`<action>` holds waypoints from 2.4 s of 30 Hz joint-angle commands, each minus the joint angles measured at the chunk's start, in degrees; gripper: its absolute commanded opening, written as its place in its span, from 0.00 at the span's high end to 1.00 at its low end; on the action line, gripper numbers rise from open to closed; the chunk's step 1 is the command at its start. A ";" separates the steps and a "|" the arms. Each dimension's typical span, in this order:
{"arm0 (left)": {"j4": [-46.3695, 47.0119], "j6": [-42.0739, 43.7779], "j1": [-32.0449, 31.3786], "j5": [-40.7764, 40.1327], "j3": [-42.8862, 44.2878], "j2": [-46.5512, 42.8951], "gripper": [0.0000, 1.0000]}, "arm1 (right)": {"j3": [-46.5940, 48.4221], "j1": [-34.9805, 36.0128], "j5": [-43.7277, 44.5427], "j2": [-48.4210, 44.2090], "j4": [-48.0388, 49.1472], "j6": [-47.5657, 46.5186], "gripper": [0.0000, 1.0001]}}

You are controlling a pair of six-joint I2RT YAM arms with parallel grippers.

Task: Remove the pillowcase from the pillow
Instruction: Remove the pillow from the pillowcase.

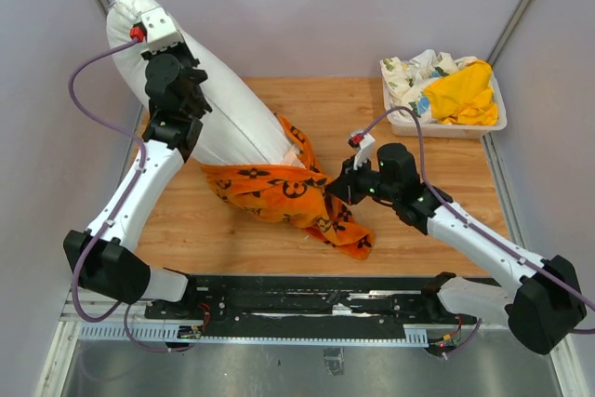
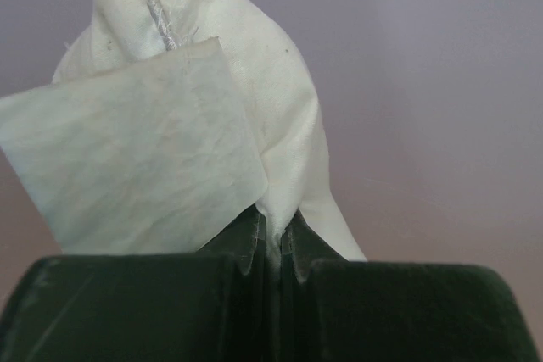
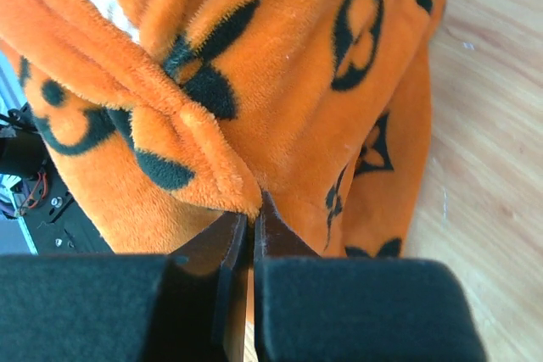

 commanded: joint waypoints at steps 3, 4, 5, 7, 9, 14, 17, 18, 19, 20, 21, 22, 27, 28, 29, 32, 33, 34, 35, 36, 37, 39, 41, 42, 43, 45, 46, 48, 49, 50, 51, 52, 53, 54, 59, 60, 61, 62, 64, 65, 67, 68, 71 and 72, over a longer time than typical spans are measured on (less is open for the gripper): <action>5.98 0.01 0.43 1.15 -0.75 -2.71 1.00 | -7.29 -2.68 6.19 -4.91 -10.05 2.78 0.99; 5.87 0.00 0.44 1.33 -0.66 -2.71 1.00 | -7.07 -2.66 6.98 -5.70 -10.89 2.81 0.99; 5.33 -0.20 0.42 1.80 -0.29 -2.71 1.00 | -6.34 -2.65 7.57 -6.52 -11.62 2.58 0.93; 3.59 -1.08 0.42 2.89 0.53 -2.43 1.00 | -3.72 -2.27 7.68 -8.38 -12.99 2.25 0.54; 2.71 -1.17 0.42 3.34 0.98 -2.08 1.00 | 0.46 -0.17 9.28 -10.34 -14.89 0.97 0.25; 0.53 -1.34 0.42 2.15 1.71 -1.08 1.00 | 11.79 12.19 19.07 -10.88 -16.56 -5.16 0.02; -1.07 -2.54 0.42 1.93 2.20 -0.55 1.00 | 15.63 17.34 18.91 -5.45 -13.04 -7.41 0.01; -1.60 -2.88 0.41 1.94 2.34 -0.42 1.00 | 17.11 18.59 18.60 -3.03 -12.19 -7.58 0.00; -1.98 -3.06 0.41 1.96 2.49 -0.21 1.00 | 18.74 19.98 18.33 -0.45 -11.85 -7.77 0.00; -2.30 -3.23 0.43 2.02 2.54 -0.10 1.00 | 20.81 21.71 18.25 2.13 -11.55 -8.05 0.00; -2.56 -3.10 0.42 1.86 2.62 0.06 1.00 | 22.54 23.30 18.43 4.60 -11.11 -8.27 0.00; -2.72 -2.97 0.47 1.64 2.63 0.13 1.00 | 24.29 25.05 18.42 7.22 -10.48 -8.45 0.01; -1.96 -2.66 0.41 3.17 1.40 -0.99 1.00 | 34.32 29.73 14.60 19.94 -9.76 -8.92 0.01; -2.02 -2.59 0.45 3.42 1.47 -1.11 1.00 | 36.45 30.08 13.79 22.09 -10.45 -8.97 0.02; -1.98 -2.45 0.42 3.51 1.42 -1.25 1.00 | 38.45 30.39 13.39 24.16 -11.19 -9.16 0.02; -1.67 -1.92 0.43 3.19 0.88 -1.60 1.00 | 43.68 31.35 13.35 28.16 -13.19 -10.02 0.02; -1.45 -1.70 0.45 3.17 0.62 -1.72 1.00 | 44.93 31.74 13.41 28.87 -13.55 -10.33 0.02; -1.15 -1.46 0.43 3.12 0.26 -1.82 1.00 | 46.25 32.06 13.57 29.48 -13.97 -10.68 0.01; -0.80 -1.22 0.42 3.09 -0.05 -1.90 1.00 | 47.29 32.51 14.00 29.93 -14.38 -11.14 0.01; -0.47 -0.95 0.42 3.08 -0.32 -1.99 1.00 | 48.25 32.95 14.57 30.32 -14.85 -11.61 0.02; -0.34 -0.80 0.41 3.08 -0.47 -2.01 1.00 | 49.08 33.66 15.44 30.61 -15.25 -12.34 0.02; -0.67 -0.91 0.41 3.19 -0.28 -1.88 1.00 | 50.43 34.87 16.77 30.96 -15.70 -13.73 0.02; -1.38 -1.24 0.41 3.57 0.19 -1.63 1.00 | 50.83 35.82 17.61 31.05 -15.06 -14.99 0.01; -1.63 -1.41 0.45 3.98 0.32 -1.58 1.00 | 50.85 36.06 17.72 31.22 -14.76 -15.41 0.02; -1.88 -1.48 0.48 4.49 0.57 -1.50 1.00 | 50.96 36.10 17.79 31.53 -14.59 -15.63 0.02; -2.88 -2.07 0.50 5.01 1.28 -1.12 1.00 | 51.11 36.06 18.36 32.48 -14.69 -16.38 0.02; -3.50 -2.30 0.52 5.16 1.72 -0.99 1.00 | 50.92 36.04 18.75 32.91 -14.61 -16.67 0.02; -4.19 -2.58 0.54 5.35 2.17 -0.83 1.00 | 50.07 35.81 18.63 33.66 -13.78 -17.43 0.02; -4.29 -2.63 0.50 5.45 2.19 -0.86 1.00 | 49.22 35.64 18.25 33.99 -13.03 -17.86 0.02; -4.27 -2.70 0.50 5.54 2.20 -0.87 1.00 | 47.96 35.26 17.79 34.30 -11.55 -18.11 0.02; -4.40 -2.79 0.51 5.63 2.21 -0.93 1.00 | 46.36 34.72 17.14 34.66 -9.76 -18.12 0.02; -4.52 -2.74 0.50 5.66 2.28 -1.00 1.00 | 45.19 33.83 16.32 35.26 -8.69 -17.63 0.02; -4.61 -2.76 0.50 5.75 2.28 -1.06 1.00 | 44.33 32.82 15.02 35.75 -8.12 -16.89 0.01; -4.58 -2.79 0.50 5.72 2.25 -1.19 1.00 | 43.46 31.95 13.68 35.97 -7.30 -16.13 0.02; -4.15 -2.71 0.50 6.29 1.76 -2.00 1.00 | 38.95 31.01 13.13 34.66 -3.78 -15.69 0.01; -4.20 -2.76 0.50 6.48 1.89 -2.09 1.00 | 38.58 31.01 13.15 34.70 -3.84 -15.70 0.02; -4.37 -2.91 0.54 6.65 2.08 -2.13 1.00 | 38.05 30.94 13.15 34.80 -3.92 -15.59 0.02; -4.52 -2.91 0.50 6.68 2.17 -2.10 1.00 | 37.46 30.92 13.03 34.95 -3.94 -15.36 0.02; -4.53 -2.84 0.50 6.64 2.40 -2.06 1.00 | 35.34 30.87 12.39 35.14 -4.00 -14.40 0.02; -4.56 -2.75 0.56 6.60 2.52 -2.02 1.00 | 34.05 30.84 12.16 35.18 -3.98 -13.88 0.01; -4.67 -2.43 0.67 6.38 2.71 -2.01 1.00 | 30.85 30.76 11.91 35.14 -3.88 -12.25 0.06; -4.66 -2.36 0.74 6.40 2.72 -2.01 1.00 | 29.16 30.63 11.81 35.10 -3.68 -11.66 0.14; -4.99 -2.70 1.07 6.81 2.80 -2.18 1.00 | 24.39 29.65 11.49 34.74 -3.17 -9.77 0.60; -5.08 -2.96 1.15 7.04 2.81 -2.19 1.00 | 23.20 29.34 11.69 34.48 -3.23 -9.06 0.79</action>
